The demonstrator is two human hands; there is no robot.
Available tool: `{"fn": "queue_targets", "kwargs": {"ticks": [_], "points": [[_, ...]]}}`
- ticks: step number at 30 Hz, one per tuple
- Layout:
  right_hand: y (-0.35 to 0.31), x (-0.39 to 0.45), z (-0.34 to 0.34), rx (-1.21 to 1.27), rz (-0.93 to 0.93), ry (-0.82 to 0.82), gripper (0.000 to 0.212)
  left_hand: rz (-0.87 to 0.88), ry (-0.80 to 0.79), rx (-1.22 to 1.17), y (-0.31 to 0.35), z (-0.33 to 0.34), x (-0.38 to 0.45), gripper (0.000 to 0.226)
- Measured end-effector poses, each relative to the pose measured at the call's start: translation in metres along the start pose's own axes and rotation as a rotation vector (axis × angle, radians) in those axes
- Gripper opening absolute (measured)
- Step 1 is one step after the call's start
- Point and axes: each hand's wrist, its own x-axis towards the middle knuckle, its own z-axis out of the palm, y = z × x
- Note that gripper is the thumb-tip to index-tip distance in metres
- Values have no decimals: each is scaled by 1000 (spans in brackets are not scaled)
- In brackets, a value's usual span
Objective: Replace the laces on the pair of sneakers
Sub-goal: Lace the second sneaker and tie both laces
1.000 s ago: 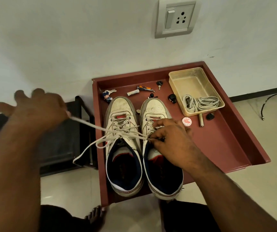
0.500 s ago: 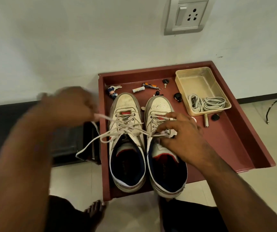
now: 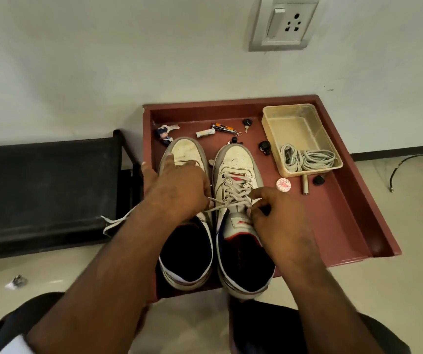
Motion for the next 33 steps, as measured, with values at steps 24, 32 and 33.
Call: {"fn": "queue_targets", "kwargs": {"ticks": [24, 32, 33], "points": [[8, 20, -13, 311, -13, 17, 14, 534, -160, -1146, 5, -50, -23, 11], [-14, 7, -11, 539, -343, -121, 17, 582, -81, -1200, 3, -45, -16, 29], [-17, 7, -9, 531, -377, -105, 12, 583, -94, -1195, 3, -45, -17, 29]]}}
